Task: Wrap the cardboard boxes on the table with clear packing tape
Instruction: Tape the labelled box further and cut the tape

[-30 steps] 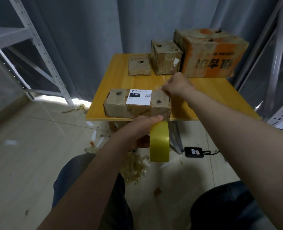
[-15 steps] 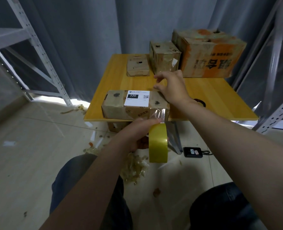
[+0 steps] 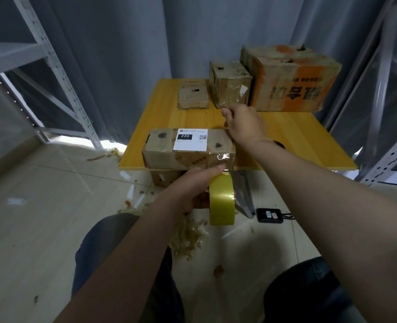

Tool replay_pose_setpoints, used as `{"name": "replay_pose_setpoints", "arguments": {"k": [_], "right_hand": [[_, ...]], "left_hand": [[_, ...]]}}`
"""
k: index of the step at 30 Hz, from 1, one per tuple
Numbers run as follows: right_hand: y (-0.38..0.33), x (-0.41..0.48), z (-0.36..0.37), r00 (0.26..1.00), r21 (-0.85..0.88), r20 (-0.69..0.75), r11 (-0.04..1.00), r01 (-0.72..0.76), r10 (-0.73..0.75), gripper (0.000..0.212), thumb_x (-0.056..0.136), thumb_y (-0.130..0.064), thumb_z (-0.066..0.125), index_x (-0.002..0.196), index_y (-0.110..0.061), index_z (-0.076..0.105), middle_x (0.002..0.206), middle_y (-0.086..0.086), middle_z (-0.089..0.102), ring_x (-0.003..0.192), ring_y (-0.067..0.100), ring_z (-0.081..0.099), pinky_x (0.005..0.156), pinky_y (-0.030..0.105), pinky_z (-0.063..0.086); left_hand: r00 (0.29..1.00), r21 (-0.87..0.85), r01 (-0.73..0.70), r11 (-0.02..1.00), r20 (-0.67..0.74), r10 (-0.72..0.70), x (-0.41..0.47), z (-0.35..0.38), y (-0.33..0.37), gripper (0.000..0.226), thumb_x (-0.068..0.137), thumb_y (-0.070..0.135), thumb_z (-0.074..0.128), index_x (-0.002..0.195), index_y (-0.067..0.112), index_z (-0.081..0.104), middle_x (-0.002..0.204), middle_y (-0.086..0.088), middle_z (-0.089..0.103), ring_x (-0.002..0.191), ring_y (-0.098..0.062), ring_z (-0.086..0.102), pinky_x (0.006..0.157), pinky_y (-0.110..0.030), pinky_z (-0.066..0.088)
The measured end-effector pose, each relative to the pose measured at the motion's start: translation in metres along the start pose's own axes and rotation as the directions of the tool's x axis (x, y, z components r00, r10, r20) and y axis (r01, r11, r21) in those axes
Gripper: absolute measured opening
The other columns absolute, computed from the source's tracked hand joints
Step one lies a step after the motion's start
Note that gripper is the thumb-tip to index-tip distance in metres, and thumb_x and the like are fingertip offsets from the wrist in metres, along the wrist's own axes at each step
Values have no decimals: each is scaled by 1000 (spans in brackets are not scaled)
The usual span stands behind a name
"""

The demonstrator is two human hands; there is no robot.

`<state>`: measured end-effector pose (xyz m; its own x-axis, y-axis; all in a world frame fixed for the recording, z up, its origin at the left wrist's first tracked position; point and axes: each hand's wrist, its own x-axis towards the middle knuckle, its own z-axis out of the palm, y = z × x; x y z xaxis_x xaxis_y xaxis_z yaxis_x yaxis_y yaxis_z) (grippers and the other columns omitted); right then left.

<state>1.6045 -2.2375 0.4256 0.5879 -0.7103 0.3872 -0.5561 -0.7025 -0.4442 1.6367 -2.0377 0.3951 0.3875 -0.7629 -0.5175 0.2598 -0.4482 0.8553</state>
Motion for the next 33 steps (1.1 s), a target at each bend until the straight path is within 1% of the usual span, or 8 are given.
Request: {"name": "replay_pose_setpoints", "arguments": {"k": [3, 7, 10, 13, 17, 21, 26, 33], "right_hand": [[-4, -12, -17, 982, 115, -126, 985, -130, 144, 45, 109, -48, 38, 99, -14, 65, 87, 4, 67, 83, 28, 62, 66, 37, 44], [-5, -41, -48, 922, 99, 216, 932, -348, 321, 74, 105, -64, 25, 83, -10, 70, 79, 8, 72, 82, 32, 69, 74, 38, 51], [-12, -75, -72, 650, 56, 664, 843, -535, 369, 95, 98, -79, 15, 88, -5, 73, 77, 14, 76, 60, 27, 67, 66, 32, 49], [-14, -103, -74, 431, 5, 853, 821, -571, 295, 86, 95, -81, 33, 106, -4, 71, 92, 13, 76, 75, 30, 71, 79, 38, 57], [-11, -118, -47, 490, 184, 830, 698, -692, 267, 36, 100, -48, 54, 100, -12, 63, 96, 12, 64, 81, 26, 63, 80, 40, 57], [-8, -127, -36, 477, 281, 842, 549, -787, 253, 30, 94, -44, 64, 101, -15, 66, 87, 6, 69, 77, 23, 64, 77, 35, 54], [-13, -141, -34, 481, 323, 841, 485, -813, 246, 29, 102, -44, 57, 115, -19, 62, 98, 4, 80, 73, 18, 67, 88, 36, 53], [-11, -146, -22, 565, 414, 783, 460, -786, 260, 48, 96, -50, 66, 130, -19, 56, 101, 7, 80, 103, 28, 71, 104, 44, 52]], "left_hand": [[1000, 27, 1, 1000, -11, 0, -9, 5, 1, 51, 97, 45, 68, 131, 8, 62, 111, -20, 75, 66, -19, 75, 62, -30, 58], [999, -5, -15, 1000, -38, 15, -23, 14, 6, 36, 103, 29, 63, 131, 7, 60, 82, -14, 76, 40, -10, 63, 41, -20, 49], [998, 7, -26, 1000, -55, 27, -28, 20, 9, 28, 101, 29, 62, 125, 13, 64, 86, -8, 78, 46, -7, 65, 44, -18, 50], [997, 7, -17, 1000, -79, 18, -31, 27, 9, 29, 96, 28, 63, 122, 16, 65, 97, -4, 79, 75, -15, 74, 63, -25, 58], [992, 20, -48, 999, -118, 50, -34, 35, 10, 30, 90, 20, 57, 119, 16, 59, 105, -10, 75, 86, -26, 73, 73, -33, 60], [978, 275, -90, 957, -156, 137, -41, 29, 15, 23, 98, 21, 59, 112, 5, 50, 83, -14, 67, 70, -29, 72, 72, -45, 65], [611, 971, -40, 237, -164, 774, -43, -9, 27, 57, 84, 28, 77, 133, 19, 48, 129, -5, 56, 120, -29, 54, 82, -34, 43], [736, 1000, -8, 7, 1, 677, -2, -38, 17, 92, 81, 24, 84, 156, 33, 31, 169, 5, 24, 156, -29, 18, 121, -57, 28]]}}
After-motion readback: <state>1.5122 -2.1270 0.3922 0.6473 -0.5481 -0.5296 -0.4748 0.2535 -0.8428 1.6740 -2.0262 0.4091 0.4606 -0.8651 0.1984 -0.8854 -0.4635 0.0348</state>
